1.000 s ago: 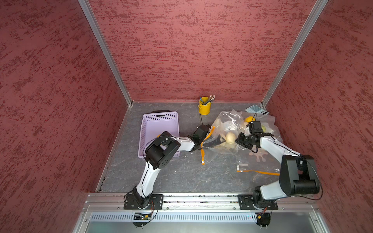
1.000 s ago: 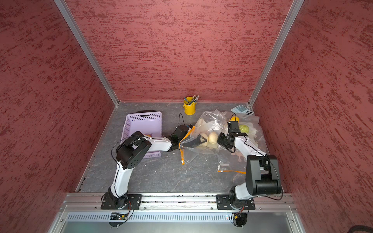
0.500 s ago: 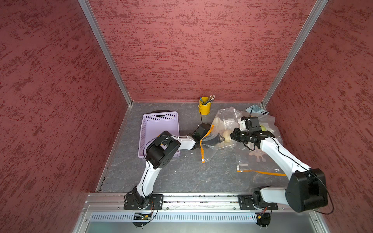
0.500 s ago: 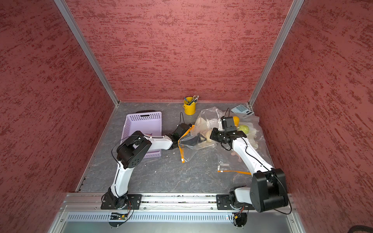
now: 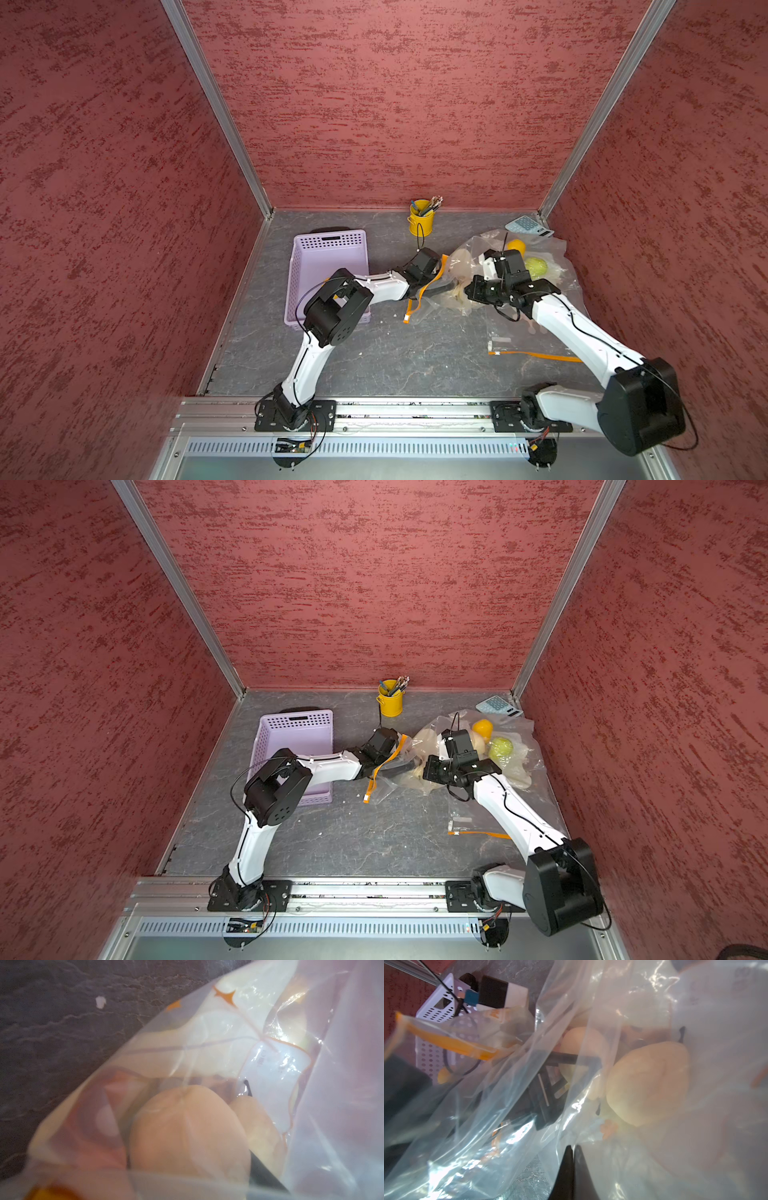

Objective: Open the zip-top bag and take out the pear
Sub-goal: Pick up the pear from the zipper food storage bag, then place the pear in the basket.

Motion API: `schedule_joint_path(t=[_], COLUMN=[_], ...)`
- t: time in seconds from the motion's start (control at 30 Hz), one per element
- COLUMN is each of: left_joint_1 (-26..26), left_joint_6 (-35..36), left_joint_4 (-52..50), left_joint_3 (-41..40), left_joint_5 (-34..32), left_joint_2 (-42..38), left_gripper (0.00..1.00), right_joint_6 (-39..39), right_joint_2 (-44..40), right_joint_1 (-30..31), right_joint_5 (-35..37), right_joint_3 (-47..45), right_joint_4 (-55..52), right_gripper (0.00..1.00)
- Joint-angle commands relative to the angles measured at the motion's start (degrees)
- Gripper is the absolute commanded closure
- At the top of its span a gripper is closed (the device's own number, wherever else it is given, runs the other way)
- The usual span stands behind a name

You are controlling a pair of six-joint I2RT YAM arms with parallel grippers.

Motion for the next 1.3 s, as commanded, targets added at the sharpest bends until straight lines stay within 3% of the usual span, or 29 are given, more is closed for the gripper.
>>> schedule_joint_path(t=[0.0, 0.23, 0.67, 0.87, 1.13, 1.27], left_joint_1=[-0.12, 2.06, 5.78, 8.08, 15.41, 23.17], left_joint_6=[1.31, -3.72, -4.03, -2.32, 1.45, 3.01], left_joint_4=[-1.37, 10.42, 7.72, -0.69, -15.87, -24.80], left_joint_3=[-2.42, -13.32, -23.98, -30.56, -38.23, -40.87], left_joint_5=[-2.50, 1.61, 8.17, 8.84, 9.66, 10.10], left_joint_2=[1.05, -8.29, -25.71, -35.70, -54.24, -66.12], left_gripper=[0.29, 0.30, 0.29, 0.29, 0.28, 0.27], right_joint_6=[-0.23, -1.03, -1.29, -1.21, -0.15, 0.02], right_joint_2=[-2.34, -0.69, 1.88, 2.65, 2.82, 2.47], right_joint_1=[0.56, 0.34, -6.87, -10.31, -10.99, -10.96], right_joint_5=[0.57, 3.99, 4.30, 4.56, 2.09, 1.80], right_joint_3=[1.03, 2.46, 2.05, 2.45, 2.56, 2.28], right_joint_4=[-2.03, -3.30, -1.04, -0.52, 0.64, 0.87], right_gripper=[1.00, 1.00, 1.00, 1.00, 1.00, 1.00])
